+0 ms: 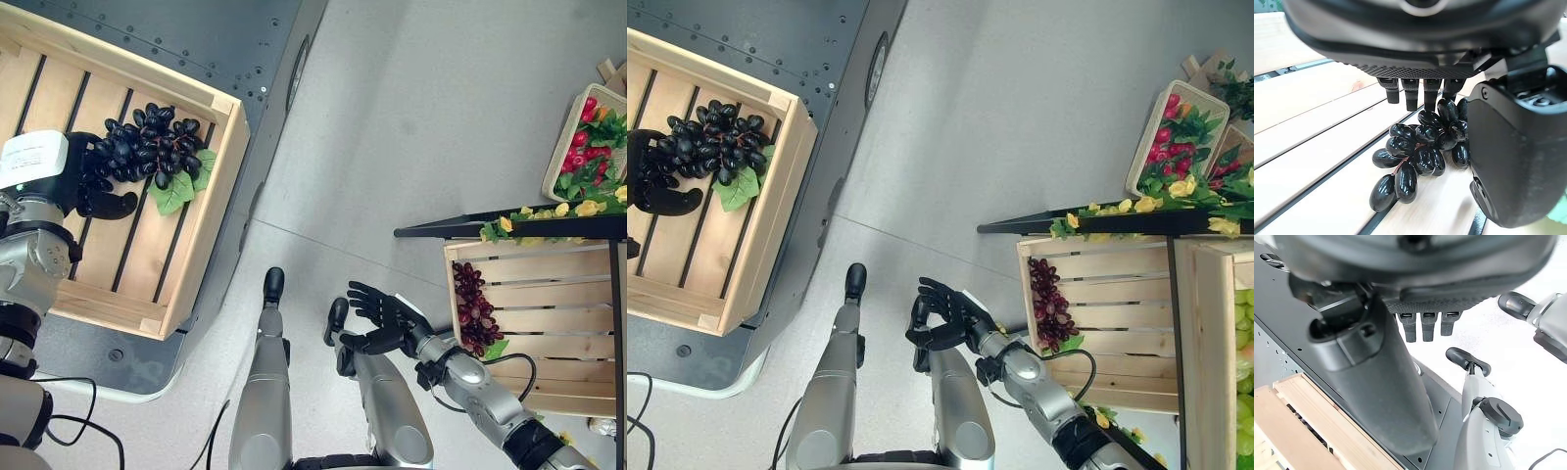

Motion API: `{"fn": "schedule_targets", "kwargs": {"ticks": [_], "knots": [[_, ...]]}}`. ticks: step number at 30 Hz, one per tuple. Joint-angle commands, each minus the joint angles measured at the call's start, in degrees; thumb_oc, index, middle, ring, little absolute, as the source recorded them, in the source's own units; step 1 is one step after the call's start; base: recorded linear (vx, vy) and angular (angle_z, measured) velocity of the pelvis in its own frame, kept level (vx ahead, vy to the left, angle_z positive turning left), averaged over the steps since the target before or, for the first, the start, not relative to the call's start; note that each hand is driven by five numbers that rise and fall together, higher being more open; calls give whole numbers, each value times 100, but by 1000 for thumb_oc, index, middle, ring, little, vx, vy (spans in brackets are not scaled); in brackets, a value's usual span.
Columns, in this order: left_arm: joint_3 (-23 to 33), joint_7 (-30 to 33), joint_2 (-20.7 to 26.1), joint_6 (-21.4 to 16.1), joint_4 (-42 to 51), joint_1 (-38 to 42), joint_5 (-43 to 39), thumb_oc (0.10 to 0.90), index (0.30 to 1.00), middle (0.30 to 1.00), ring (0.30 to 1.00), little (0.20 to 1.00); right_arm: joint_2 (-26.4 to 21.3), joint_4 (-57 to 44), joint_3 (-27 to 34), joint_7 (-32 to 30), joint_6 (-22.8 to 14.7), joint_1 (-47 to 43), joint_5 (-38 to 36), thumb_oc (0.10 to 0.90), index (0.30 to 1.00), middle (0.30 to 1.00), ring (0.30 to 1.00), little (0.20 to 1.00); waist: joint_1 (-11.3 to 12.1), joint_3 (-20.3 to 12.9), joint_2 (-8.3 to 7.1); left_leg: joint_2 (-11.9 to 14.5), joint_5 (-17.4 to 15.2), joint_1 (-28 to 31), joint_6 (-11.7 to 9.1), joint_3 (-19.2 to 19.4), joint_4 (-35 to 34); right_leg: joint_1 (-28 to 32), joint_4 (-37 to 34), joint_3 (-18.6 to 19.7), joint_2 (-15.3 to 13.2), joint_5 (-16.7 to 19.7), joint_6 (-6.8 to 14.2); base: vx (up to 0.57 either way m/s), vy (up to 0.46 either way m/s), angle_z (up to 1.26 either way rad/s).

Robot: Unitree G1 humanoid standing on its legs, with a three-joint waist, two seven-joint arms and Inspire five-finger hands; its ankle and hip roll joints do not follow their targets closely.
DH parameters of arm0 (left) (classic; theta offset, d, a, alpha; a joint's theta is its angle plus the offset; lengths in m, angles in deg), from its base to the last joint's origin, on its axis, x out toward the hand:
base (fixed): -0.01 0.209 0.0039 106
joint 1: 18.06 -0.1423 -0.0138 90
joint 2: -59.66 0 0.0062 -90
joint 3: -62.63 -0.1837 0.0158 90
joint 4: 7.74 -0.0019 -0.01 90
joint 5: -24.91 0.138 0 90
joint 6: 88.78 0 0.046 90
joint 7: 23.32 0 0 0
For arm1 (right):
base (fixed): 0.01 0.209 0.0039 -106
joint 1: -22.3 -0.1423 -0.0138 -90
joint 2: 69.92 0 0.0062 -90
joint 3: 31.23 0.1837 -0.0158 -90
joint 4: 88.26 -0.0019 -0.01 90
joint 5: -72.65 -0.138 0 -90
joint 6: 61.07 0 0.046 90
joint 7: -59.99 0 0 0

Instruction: Pick up the fruits from the basket on one side to the basket on the other side

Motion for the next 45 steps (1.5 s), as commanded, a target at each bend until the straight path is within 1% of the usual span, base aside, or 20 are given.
{"fn": "schedule_targets", "kwargs": {"ticks": [1, 3, 4, 8, 10, 14, 20, 21, 22, 24, 25, 26, 30, 35, 40, 41, 44, 45], "knots": [[263, 739, 243, 399, -138, 442, 302, 800, 900, 900, 900, 900, -178, -650, 38, 21, -178, 292, -2, 800, 900, 900, 900, 900, 31, -2, 98, -372, -992, 321, 305, 449, 392, -18, -167, -84, 238, 539, 106, 0, 0, 0], [124, 927, 174, 574, -263, 604, 395, 800, 900, 900, 900, 900, -162, -607, -48, -45, -217, 217, -80, 800, 900, 900, 900, 900, 19, -2, 46, -368, -1019, 303, 311, 452, 429, -25, -155, -80, 251, 539, 106, 0, 0, 0], [111, 931, 170, 580, -273, 620, 404, 800, 900, 900, 900, 900, -159, -603, -51, -46, -218, 213, -81, 800, 900, 900, 900, 900, 21, -2, 43, -367, -1020, 300, 310, 453, 431, -27, -152, -81, 251, 538, 106, 0, 0, 0], [-56, 1213, 27, 826, -368, 743, 781, 800, 900, 900, 900, 900, -121, -572, -137, -49, -228, 169, -95, 800, 900, 900, 900, 900, 2, -2, -29, -345, -1022, 303, 300, 457, 431, -27, -144, -71, 262, 555, 114, 0, 0, 0], [-203, 1353, -27, 867, -477, 848, 968, 800, 900, 900, 900, 900, -108, -540, -189, -70, -257, 132, -111, 800, 900, 900, 900, 900, -11, -2, -64, -340, -1030, 319, 293, 463, 425, -8, -160, -52, 274, 556, 115, 0, 0, 0], [-426, 1505, -170, 932, -655, 1008, 939, 800, 900, 900, 900, 900, -95, -459, -254, -33, -261, 42, -141, 800, 900, 900, 900, 900, -52, -2, -102, -329, -1026, 344, 290, 476, 409, -11, -157, -19, 297, 571, 110, 0, 0, 0], [-445, 1474, -438, 780, -813, 994, 734, 800, 900, 900, 900, 900, -81, -412, -323, -116, -274, -22, -117, 800, 900, 900, 900, 900, -98, -2, -101, -329, -1014, 318, 277, 508, 400, -59, -142, 29, 314, 569, 110, 0, 0, 0], [-448, 1416, -460, 637, -861, 995, 718, 800, 900, 900, 900, 900, -90, -406, -341, -113, -283, -35, -110, 800, 900, 900, 900, 900, -111, -2, -109, -331, -1025, 313, 282, 509, 412, -66, -143, 39, 317, 568, 108, 0, 0, 0], [-452, 1406, -470, 617, -865, 994, 719, 800, 900, 900, 900, 900, -90, -406, -341, -108, -282, -39, -107, 800, 900, 900, 900, 900, -114, -2, -111, -332, -1023, 310, 280, 512, 410, -67, -146, 43, 320, 569, 107, 0, 0, 0], [-490, 1309, -525, 411, -882, 990, 680, 800, 900, 900, 900, 900, -109, -421, -333, -104, -249, -49, -82, 800, 900, 900, 900, 900, -137, -2, -100, -324, -1007, 297, 274, 526, 401, -100, -130, 66, 328, 574, 106, 0, 0, 0], [-498, 1291, -526, 369, -887, 993, 665, 800, 900, 900, 900, 900, -116, -422, -330, -96, -250, -47, -89, 800, 900, 900, 900, 900, -142, -2, -100, -324, -1006, 298, 275, 528, 399, -102, -130, 68, 329, 575, 107, 0, 0, 0], [-542, 1174, -537, 177, -909, 1014, 652, 800, 900, 900, 900, 900, -133, -410, -323, -70, -270, -36, -60, 800, 900, 900, 900, 900, -161, -2, -95, -322, -1005, 304, 275, 542, 390, -110, -125, 79, 334, 568, 102, 0, 0, 0], [-579, 1087, -620, 166, -876, 984, 547, 800, 900, 900, 900, 900, -147, -434, -290, -73, -257, -36, -39, 800, 900, 900, 900, 900, -178, -2, -76, -326, -992, 286, 275, 545, 390, -134, -111, 82, 334, 562, 96, 0, 0, 0], [-569, 927, -676, 277, -1025, 904, 385, 800, 900, 900, 900, 900, -170, -416, -277, -94, -244, -43, -27, 800, 900, 900, 900, 900, -203, -2, -75, -330, -986, 280, 264, 558, 417, -131, -125, 104, 336, 564, 89, 0, 0, 0], [-517, 942, -746, 304, -1167, 861, 357, 800, 900, 900, 900, 900, -179, -422, -289, -91, -254, -51, -32, 800, 900, 900, 900, 900, -221, -2, -88, -325, -988, 271, 258, 573, 432, -145, -119, 107, 334, 560, 85, 0, 0, 0], [-514, 1044, -771, 338, -1199, 851, 348, 800, 900, 900, 900, 900, -173, -413, -292, -104, -249, -62, -29, 800, 900, 900, 900, 900, -226, -2, -84, -331, -986, 255, 261, 569, 442, -159, -109, 117, 338, 558, 76, 0, 0, 0], [-497, 1065, -805, 401, -1223, 846, 416, 800, 900, 900, 900, 900, -162, -415, -293, -105, -238, -80, -33, 800, 900, 900, 900, 900, -219, -2, -88, -331, -985, 244, 265, 572, 449, -168, -104, 105, 336, 555, 71, 0, 0, 0], [-495, 1104, -830, 400, -1269, 833, 381, 530, 495, 495, 495, 495, -165, -408, -318, -135, -252, -94, -62, 800, 900, 900, 900, 900, -216, -2, -88, -335, -987, 233, 259, 573, 461, -171, -107, 105, 332, 557, 71, 0, 0, 0]]}}
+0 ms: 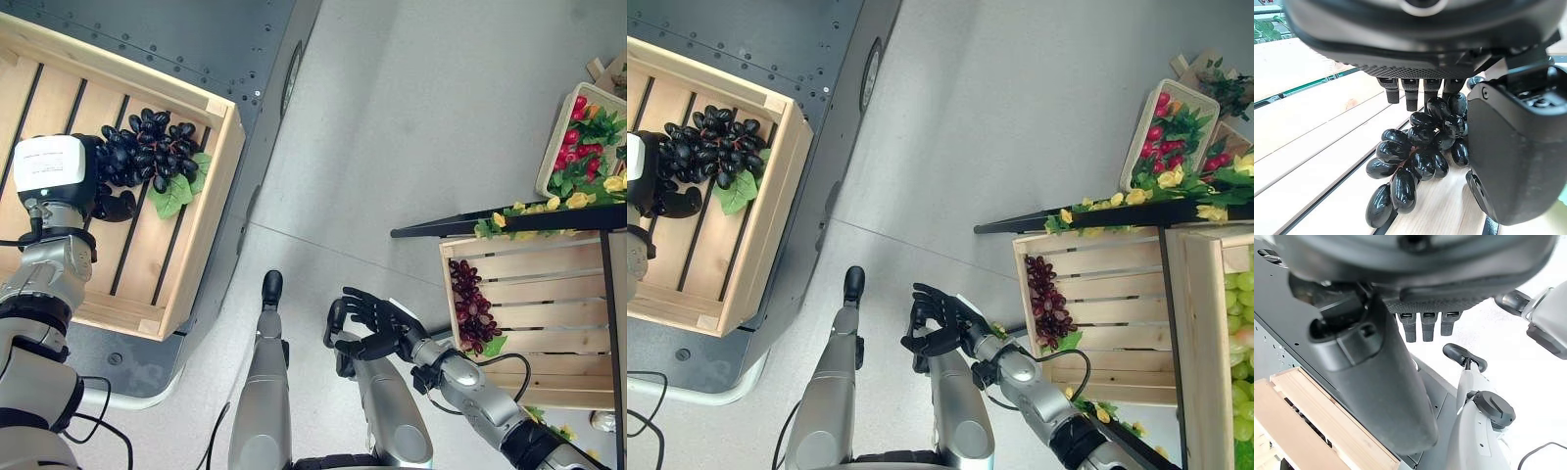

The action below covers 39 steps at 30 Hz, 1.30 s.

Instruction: Pick up the fruits from the basket on one side to the basket on the other side

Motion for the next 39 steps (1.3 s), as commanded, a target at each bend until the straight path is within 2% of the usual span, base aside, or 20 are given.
{"fn": "schedule_targets", "kwargs": {"ticks": [1, 2, 14, 26, 31, 39], "knots": [[254, 180, -233, 115, -352, 256, -29, 480, 420, 420, 420, 420, -151, -438, -38, -84, -274, -29, -55, 800, 900, 900, 900, 900, -121, 5, -77, -349, -967, 184, 281, 526, 400, -217, -129, 50, 319, 533, 60, 0, 0, 0], [254, 173, -246, 125, -361, 259, 6, 400, 300, 300, 300, 300, -147, -436, -38, -80, -270, -36, -73, 800, 900, 900, 900, 900, -123, 5, -79, -349, -971, 191, 286, 529, 396, -213, -130, 52, 318, 532, 60, 0, 0, 0], [298, 405, -230, 144, -355, 230, 22, 400, 300, 300, 300, 300, -154, -451, -49, -121, -280, -30, -36, 800, 900, 900, 900, 900, -126, 5, -22, -365, -976, 201, 299, 542, 403, -218, -118, 68, 319, 527, 55, 0, 0, 0], [655, 1350, -165, -168, -222, 86, 85, 400, 300, 300, 300, 300, -141, -445, 20, -61, -345, 60, -9, 800, 900, 900, 900, 900, -104, 5, 37, -363, -955, 357, 275, 528, 288, -99, -158, 82, 314, 501, 56, -1, -4, 0], [889, 1879, 59, -387, 15, 19, 329, 400, 300, 300, 300, 300, -115, -479, 85, -43, -450, 172, 36, 800, 900, 900, 900, 900, -20, 5, 128, -388, -966, 734, 278, 494, 113, 237, -249, 36, 277, 443, 53, -22, -51, -4], [1337, 2108, 251, -495, 481, -550, 622, 400, 300, 300, 300, 300, -76, -552, 291, 76, -412, 325, 138, 800, 900, 900, 900, 900, 113, 5, 322, -427, -918, 1361, 211, 359, -145, 904, -506, -10, 219, 411, 54, 8, -35, -2]]}}
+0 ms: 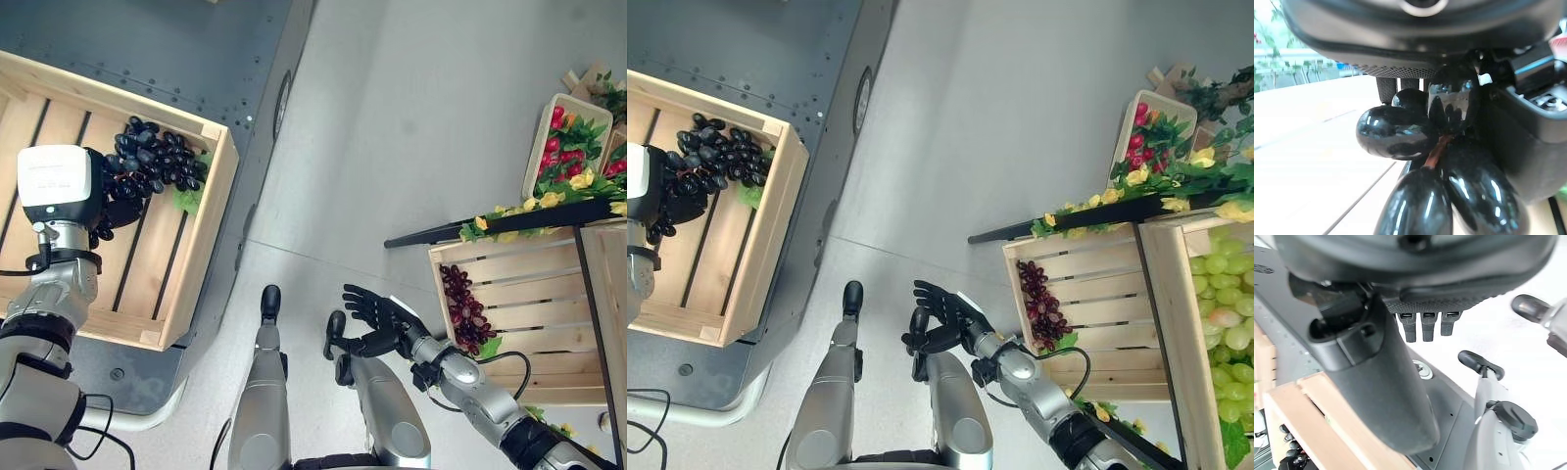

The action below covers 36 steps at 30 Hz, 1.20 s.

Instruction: Pick up the fruits from the basket on one side to the basket on the other side

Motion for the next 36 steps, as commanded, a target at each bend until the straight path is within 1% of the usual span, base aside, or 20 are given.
{"fn": "schedule_targets", "kwargs": {"ticks": [1, 3, 7, 10, 11, 13, 16, 18, 20, 23, 24, 25, 26, 28, 29, 30, 32, 33, 34, 36], "knots": [[944, 727, 352, -83, 279, 126, 138, 400, 300, 300, 300, 300, -81, -595, 343, 129, -375, 356, 168, 800, 900, 900, 900, 900, 117, -6, 367, -434, -955, 598, 166, 234, 170, 349, -431, -151, 211, 402, 53, 13, -37, 2], [1136, 803, 404, -76, 500, -198, 182, 400, 300, 300, 300, 300, -87, -639, 427, 149, -373, 408, 175, 800, 900, 900, 900, 900, 162, -90, 436, -445, -931, 758, 140, 188, 88, 562, -560, -169, 199, 397, 44, 19, -50, 1], [1381, 835, 457, -125, 704, -565, 254, 400, 300, 300, 300, 300, -91, -723, 484, 111, -277, 471, 166, 800, 900, 900, 900, 900, 216, -273, 514, -465, -905, 940, 104, 115, -53, 797, -716, -202, 184, 371, 34, 45, -34, 6], [1620, 809, 502, -136, 975, -977, 325, 400, 300, 300, 300, 300, -101, -793, 547, 145, -210, 587, 195, 800, 900, 900, 900, 900, 268, -461, 599, -462, -808, 1099, 45, 30, -251, 1021, -845, -224, 181, 343, 33, 60, -23, 6], [1694, 782, 515, -162, 1074, -1108, 394, 400, 300, 300, 300, 300, -108, -825, 558, 124, -248, 609, 209, 800, 900, 900, 900, 900, 291, -525, 626, -449, -749, 1150, 22, -5, -350, 1078, -886, -245, 182, 344, 34, 54, -29, 4], [1763, 715, 524, -118, 1269, -1261, 458, 400, 300, 300, 300, 300, -118, -904, 609, 126, -239, 637, 180, 800, 900, 900, 900, 900, 317, -595, 646, -447, -697, 1172, 0, -31, -412, 1139, -945, -270, 175, 355, 40, 29, -29, 10], [1835, 681, 537, -109, 1535, -1525, 563, 400, 300, 300, 300, 300, -150, -1053, 664, 56, -404, 628, 146, 800, 900, 900, 900, 900, 382, -738, 690, -442, -601, 1223, -32, -116, -539, 1245, -1031, -327, 162, 363, 39, 31, -33, 9], [1946, 703, 522, -113, 1761, -1802, 629, 400, 300, 300, 300, 300, -205, -1272, 744, 69, -594, 619, 114, 800, 900, 900, 900, 900, 431, -854, 738, -436, -522, 1276, -60, -186, -643, 1354, -1108, -376, 142, 373, 50, 45, -25, 14], [1987, 726, 509, -134, 1920, -1979, 714, 400, 300, 300, 300, 300, -220, -1400, 788, 58, -705, 576, 68, 800, 900, 900, 900, 900, 480, -934, 775, -443, -506, 1290, -67, -233, -649, 1409, -1144, -403, 115, 377, 53, 31, -13, 10], [2131, 752, 481, -192, 2272, -2331, 848, 400, 300, 300, 300, 300, -272, -1693, 818, 95, -1044, 383, 70, 800, 900, 900, 900, 900, 594, -1104, 856, -467, -527, 1353, -47, -316, -637, 1500, -1184, -475, 46, 368, 55, 43, -3, 7], [2152, 754, 457, -181, 2334, -2397, 848, 400, 300, 300, 300, 300, -263, -1743, 824, 92, -1041, 345, 50, 800, 900, 900, 900, 900, 612, -1137, 866, -473, -531, 1372, -41, -334, -641, 1519, -1196, -477, 38, 371, 56, 68, 11, 2], [2232, 814, 368, -277, 2432, -2547, 918, 400, 300, 300, 300, 300, -224, -1882, 804, 40, -1224, 219, -31, 800, 900, 900, 900, 900, 667, -1225, 896, -480, -540, 1419, -35, -371, -653, 1575, -1232, -490, 14, 378, 60, 65, 15, -5], [2222, 824, 356, -272, 2533, -2636, 957, 400, 300, 300, 300, 300, -184, -1949, 787, -30, -1305, 142, -107, 800, 900, 900, 900, 900, 699, -1274, 921, -485, -548, 1447, -28, -391, -656, 1605, -1245, -494, 1, 375, 56, 63, 19, -4], [2298, 807, 292, -246, 2770, -2827, 980, 400, 300, 300, 300, 300, -60, -2076, 814, -121, -1343, -29, -347, 800, 900, 900, 900, 900, 760, -1383, 970, -489, -553, 1497, -17, -419, -668, 1654, -1257, -501, -22, 369, 56, 53, 31, 3], [2317, 845, 205, -274, 2821, -2891, 1023, 400, 300, 300, 300, 300, 84, -2105, 779, -158, -1380, -150, -431, 800, 900, 900, 900, 900, 798, -1462, 1008, -496, -562, 1525, -14, -444, -670, 1683, -1267, -507, -35, 363, 54, 43, 31, 1], [2324, 845, 205, -274, 2824, -2898, 1024, 400, 300, 300, 300, 300, 85, -2102, 776, -158, -1382, -153, -432, 800, 900, 900, 900, 900, 795, -1462, 1008, -496, -563, 1526, -14, -444, -670, 1685, -1268, -507, -35, 363, 54, 36, 33, -4], [2256, 692, 120, -368, 2936, -2862, 976, 400, 300, 300, 300, 300, 347, -2145, 583, -351, -1517, -416, -235, 800, 900, 900, 900, 900, 870, -1617, 1094, -517, -578, 1592, 0, -511, -684, 1756, -1325, -510, -76, 371, 55, 12, 14, 3], [2213, 586, 37, -358, 3040, -2843, 978, 400, 300, 300, 300, 300, 461, -2183, 492, -532, -1532, -559, -112, 800, 900, 900, 900, 900, 914, -1709, 1110, -533, -575, 1621, 5, -542, -700, 1793, -1363, -512, -95, 384, 57, 9, 12, 9], [2218, 583, 38, -356, 3044, -2847, 977, 400, 300, 300, 300, 300, 463, -2183, 489, -536, -1532, -560, -108, 800, 900, 900, 900, 900, 912, -1709, 1109, -533, -576, 1621, 5, -542, -700, 1794, -1366, -512, -95, 386, 57, 11, -4, 6], [2176, 351, -10, -394, 3178, -2812, 858, 400, 300, 300, 300, 300, 593, -2164, 414, -1009, -1563, -733, 112, 800, 900, 900, 900, 900, 976, -1848, 1120, -562, -580, 1666, 11, -586, -709, 1850, -1424, -514, -125, 419, 69, 11, -13, 12]]}}
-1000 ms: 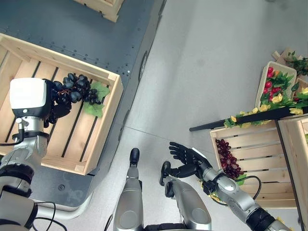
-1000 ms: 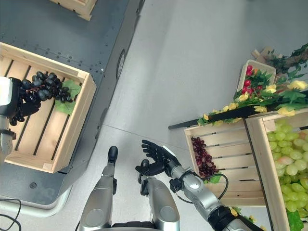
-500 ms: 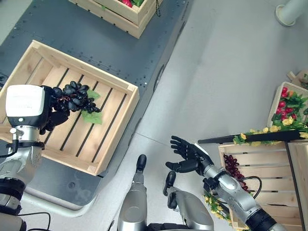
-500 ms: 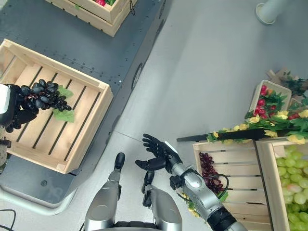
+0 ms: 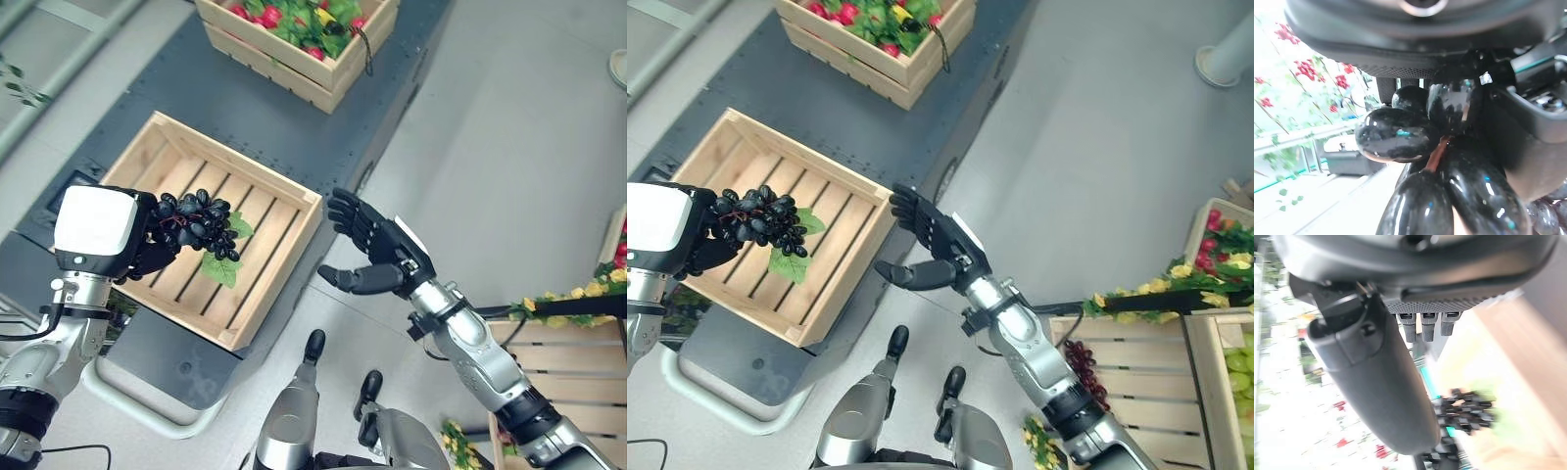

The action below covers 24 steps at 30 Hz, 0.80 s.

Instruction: Pick up the fruits from the basket on one side to the basket on the other side

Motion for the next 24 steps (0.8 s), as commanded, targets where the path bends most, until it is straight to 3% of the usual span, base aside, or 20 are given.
{"fn": "schedule_targets", "kwargs": {"ticks": [1, 4, 9, 24], "knots": [[310, 160, -55, -29, 26, 116, -318, 400, 300, 300, 300, 300, 210, -383, -292, -763, -845, 172, 231, 800, 900, 900, 900, 900, -121, -1528, -18, -401, -577, 77, 22, -254, 3, -187, -98, -161, -30, 259, -89, 8, -14, 16], [242, -100, -48, 20, 357, 187, -394, 400, 300, 300, 300, 300, 401, -267, -346, -1197, -776, -79, 313, 800, 900, 900, 900, 900, -40, -1744, 21, -435, -612, 153, 43, -299, 8, -117, -155, -131, -77, 292, -68, 7, -1, 7], [267, -338, -67, 63, 795, 197, -335, 400, 300, 300, 300, 300, 502, -210, -428, -1279, -628, -267, 195, 800, 900, 900, 900, 900, 53, -1935, 48, -479, -643, 214, 63, -358, -2, -51, -218, -131, -108, 309, -53, 21, 10, 5], [240, -567, 7, -114, 1237, 311, -313, 400, 300, 300, 300, 300, 461, -187, -987, -244, -44, -627, -419, 800, 900, 900, 900, 900, 158, -2198, -21, -486, -713, 257, 110, -331, -10, -40, -263, -212, -151, 318, -17, 5, -2, 1]]}}
